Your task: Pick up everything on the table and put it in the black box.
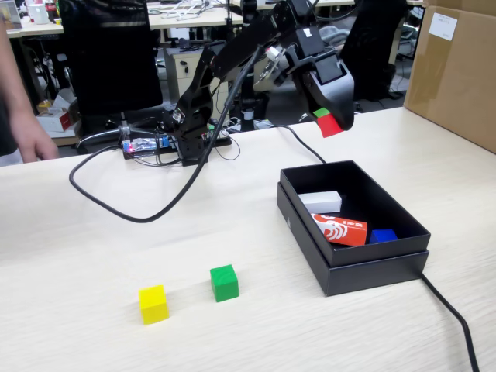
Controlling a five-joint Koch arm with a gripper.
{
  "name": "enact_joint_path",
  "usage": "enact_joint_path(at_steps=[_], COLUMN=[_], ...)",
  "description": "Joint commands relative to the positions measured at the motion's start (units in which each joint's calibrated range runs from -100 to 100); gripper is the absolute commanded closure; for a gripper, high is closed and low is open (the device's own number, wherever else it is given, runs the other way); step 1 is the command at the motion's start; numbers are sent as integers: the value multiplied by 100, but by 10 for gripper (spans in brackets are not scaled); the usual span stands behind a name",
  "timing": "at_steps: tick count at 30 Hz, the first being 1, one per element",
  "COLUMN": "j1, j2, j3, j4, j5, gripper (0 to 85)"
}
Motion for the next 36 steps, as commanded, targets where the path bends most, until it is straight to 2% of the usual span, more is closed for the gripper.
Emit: enact_joint_path(at_steps=[1, 23, 24, 25, 36], j1=[68, -151, -156, -156, -137], j2=[-378, 2720, 2720, 2755, 2204], j3=[7, 859, 859, 814, 786], j4=[-32, 2, 2, -6, -23], j5=[10, 44, 44, 24, 15], gripper=[846, 841, 773, 612, 588])
